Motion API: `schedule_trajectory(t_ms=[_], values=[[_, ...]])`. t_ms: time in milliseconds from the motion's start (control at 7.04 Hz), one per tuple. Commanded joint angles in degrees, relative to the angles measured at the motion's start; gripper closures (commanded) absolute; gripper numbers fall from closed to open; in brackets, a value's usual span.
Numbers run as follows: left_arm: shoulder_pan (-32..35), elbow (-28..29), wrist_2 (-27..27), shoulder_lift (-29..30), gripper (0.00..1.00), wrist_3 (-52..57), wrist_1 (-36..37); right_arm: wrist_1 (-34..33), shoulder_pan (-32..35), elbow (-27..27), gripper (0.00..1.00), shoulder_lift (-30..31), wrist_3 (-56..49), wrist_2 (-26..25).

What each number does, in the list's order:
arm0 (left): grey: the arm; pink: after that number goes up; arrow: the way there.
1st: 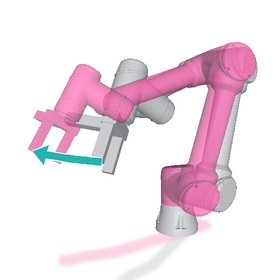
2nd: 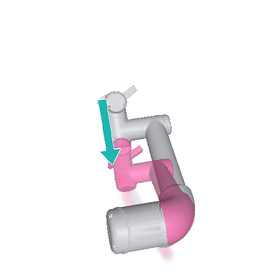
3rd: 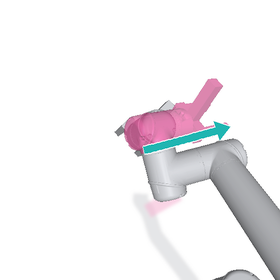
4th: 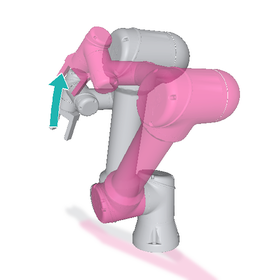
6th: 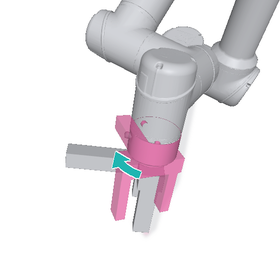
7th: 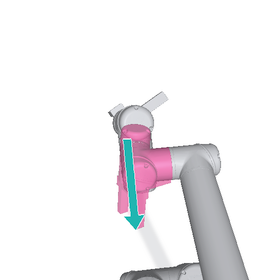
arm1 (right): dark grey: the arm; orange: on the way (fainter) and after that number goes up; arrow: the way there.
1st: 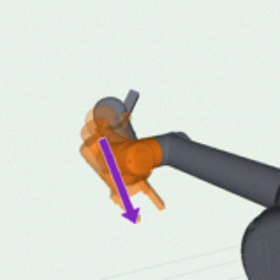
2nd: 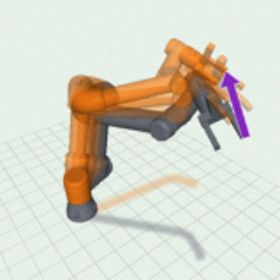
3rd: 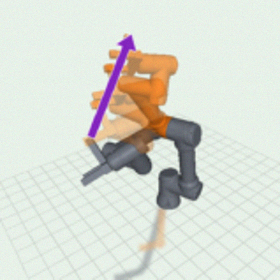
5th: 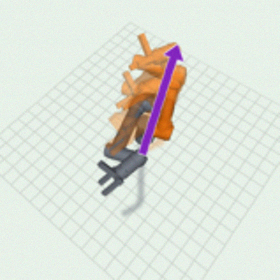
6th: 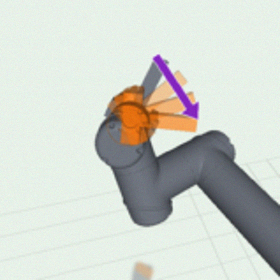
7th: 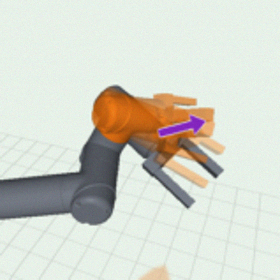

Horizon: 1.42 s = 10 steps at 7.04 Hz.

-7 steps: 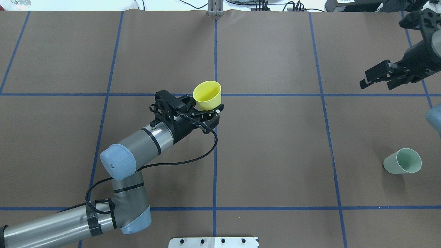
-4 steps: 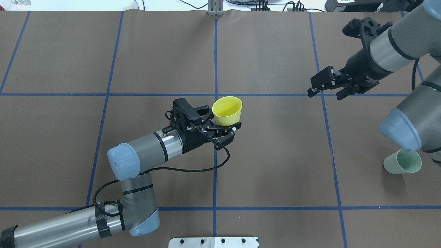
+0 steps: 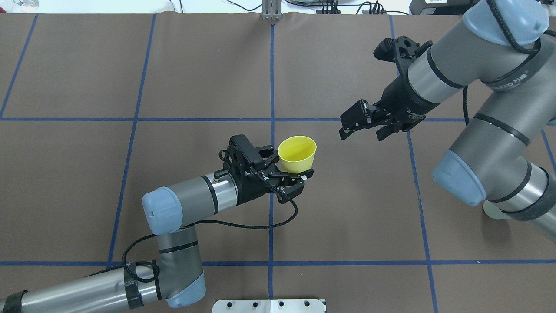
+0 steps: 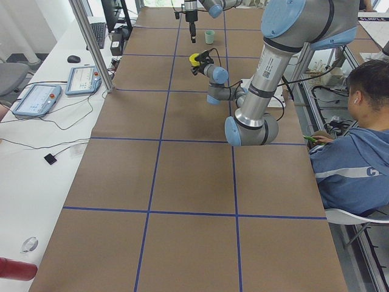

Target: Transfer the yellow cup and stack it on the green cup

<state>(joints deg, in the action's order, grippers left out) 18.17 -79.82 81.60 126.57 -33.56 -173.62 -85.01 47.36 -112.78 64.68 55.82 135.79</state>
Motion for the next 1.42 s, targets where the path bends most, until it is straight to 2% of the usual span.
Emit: schedule_trajectory(t_ms=[0, 568, 1278], values=[[-1.1, -0.1, 0.0, 0.2, 1.0, 0.1, 1.1, 0.0, -2.0, 0.1, 0.0, -1.9, 0.9, 0.0], [-1.7, 0.4, 0.2, 3.3, 1.0, 1.6, 1.9, -0.2, -6.3, 1.2, 0.0, -3.0, 1.9, -2.0], [-1.7, 0.1, 0.1, 3.7, 1.0, 4.8, 2.8, -1.3, -6.1, 1.0, 0.06, -2.0, 1.7, -1.7]])
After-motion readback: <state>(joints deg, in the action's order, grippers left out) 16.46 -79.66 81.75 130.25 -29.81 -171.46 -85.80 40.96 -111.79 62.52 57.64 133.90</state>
